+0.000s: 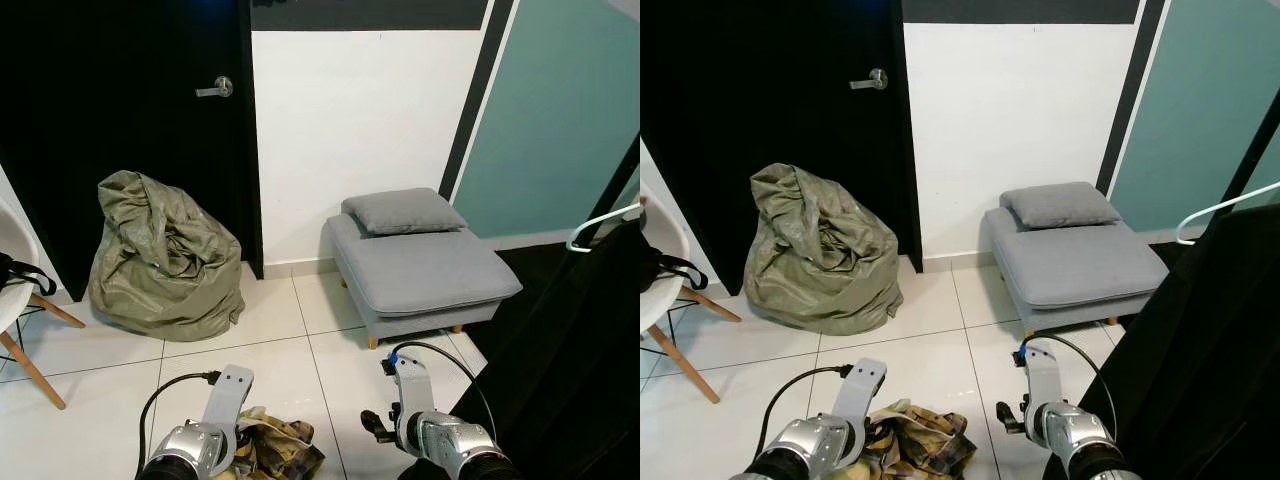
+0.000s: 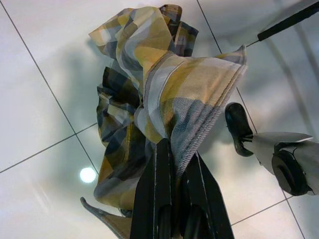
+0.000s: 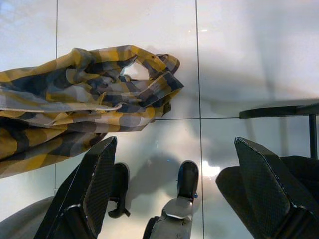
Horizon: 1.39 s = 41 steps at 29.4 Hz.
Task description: Hang hanger
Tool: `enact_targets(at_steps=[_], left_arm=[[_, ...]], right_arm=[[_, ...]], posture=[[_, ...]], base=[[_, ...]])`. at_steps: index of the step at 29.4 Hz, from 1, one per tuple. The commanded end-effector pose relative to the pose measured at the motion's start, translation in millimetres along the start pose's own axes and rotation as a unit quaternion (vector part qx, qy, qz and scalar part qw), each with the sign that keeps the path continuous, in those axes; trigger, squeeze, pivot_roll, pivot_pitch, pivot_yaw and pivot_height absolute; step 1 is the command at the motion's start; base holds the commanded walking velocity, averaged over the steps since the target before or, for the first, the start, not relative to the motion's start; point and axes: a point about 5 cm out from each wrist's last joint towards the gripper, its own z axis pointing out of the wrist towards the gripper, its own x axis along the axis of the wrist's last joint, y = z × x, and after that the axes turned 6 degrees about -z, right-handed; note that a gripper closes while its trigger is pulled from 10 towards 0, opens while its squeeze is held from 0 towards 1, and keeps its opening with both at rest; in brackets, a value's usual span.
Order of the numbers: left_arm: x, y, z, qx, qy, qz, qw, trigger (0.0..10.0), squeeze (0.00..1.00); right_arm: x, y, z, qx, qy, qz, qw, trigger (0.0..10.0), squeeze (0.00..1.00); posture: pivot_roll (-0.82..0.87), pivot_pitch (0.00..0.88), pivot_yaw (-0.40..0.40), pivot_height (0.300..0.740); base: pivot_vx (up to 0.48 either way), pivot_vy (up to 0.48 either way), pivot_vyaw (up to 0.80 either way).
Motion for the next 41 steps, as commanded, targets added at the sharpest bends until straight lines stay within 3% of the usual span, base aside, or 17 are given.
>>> enact_targets(at_steps=[1,6,8,11,12,15,20,28,31,33,35,36,41], left_arm=[[2,1.4,0.4,-0.006,-0.001,-0.005,1.000,10.0,0.00],[1,3.6,1.5,-0.003,-0.002,0.005,1.000,10.0,0.00],[-2,10.0,2.9,-0.009,0.002,0.032,0.999,10.0,0.00],[-6,15.7,3.6,-0.025,0.015,0.035,0.999,10.0,0.00],[-14,13.0,3.8,-0.016,0.018,0.017,1.000,10.0,0.00],[-16,11.9,3.8,-0.012,0.017,0.014,1.000,10.0,0.00],[-38,19.0,3.3,-0.030,0.029,-0.015,0.999,10.0,0.00],[-67,27.5,-2.3,-0.001,0.094,-0.039,0.995,10.0,0.00],[-69,25.1,-4.1,-0.001,0.103,-0.045,0.994,10.0,0.00],[-73,19.8,-7.7,0.003,0.120,-0.057,0.991,10.0,0.00],[-77,17.3,-9.1,0.003,0.125,-0.052,0.991,10.0,0.00],[-83,12.9,-11.1,0.010,0.125,-0.030,0.992,10.0,0.00],[-93,7.5,-13.0,0.000,0.124,-0.060,0.990,10.0,0.00]], right_arm=[[-1,-0.4,1.0,-0.003,-0.002,0.003,1.000,10.0,0.00],[-3,1.1,1.4,-0.013,-0.003,0.018,1.000,10.0,0.00],[-11,0.1,1.9,-0.009,-0.017,0.044,0.999,10.0,0.00],[-21,-2.0,2.5,-0.005,-0.040,0.043,0.998,10.0,0.00],[-29,-5.8,2.8,0.011,-0.048,-0.007,0.999,10.0,0.00],[-31,-6.9,2.8,0.016,-0.049,-0.020,0.998,10.0,0.00],[-52,-4.0,-0.5,0.014,-0.047,-0.043,0.998,10.0,0.00],[-105,-3.6,-11.0,-0.023,-0.029,0.008,0.999,10.0,0.00],[-112,-7.4,-11.7,-0.028,-0.022,0.008,0.999,10.0,0.00],[-119,-13.9,-12.1,-0.042,-0.006,0.041,0.998,10.0,0.00],[-119,-15.4,-12.3,-0.055,0.012,0.045,0.997,10.0,0.00],[-117,-17.4,-13.2,-0.070,0.042,0.061,0.995,10.0,0.00],[-119,-23.2,-13.2,-0.054,0.054,0.096,0.992,10.0,0.00]], posture=[[0.02,0.142,-0.007,0.740],[0.02,0.182,-0.010,0.740],[0.01,0.183,-0.006,0.740],[0.01,0.199,-0.004,0.740],[-0.01,0.220,-0.002,0.740],[-0.01,0.220,-0.002,0.740],[-0.07,0.275,-0.001,0.740],[-0.07,0.299,0.002,0.740],[-0.06,0.292,-0.002,0.740],[-0.06,0.292,-0.004,0.740],[-0.04,0.292,-0.015,0.740],[-0.01,0.281,-0.024,0.740],[0.00,0.262,-0.023,0.740]], base=[[0.000,0.000,0.00],[0.000,0.000,0.00],[0.000,0.000,0.00],[0.000,0.000,0.00],[0.000,0.000,0.00],[0.000,0.000,0.00],[0.000,0.000,0.00],[0.000,0.000,0.00],[0.000,0.000,0.00],[0.000,0.000,0.00],[0.000,0.000,0.00],[0.000,0.000,0.00],[0.000,0.000,0.00]])
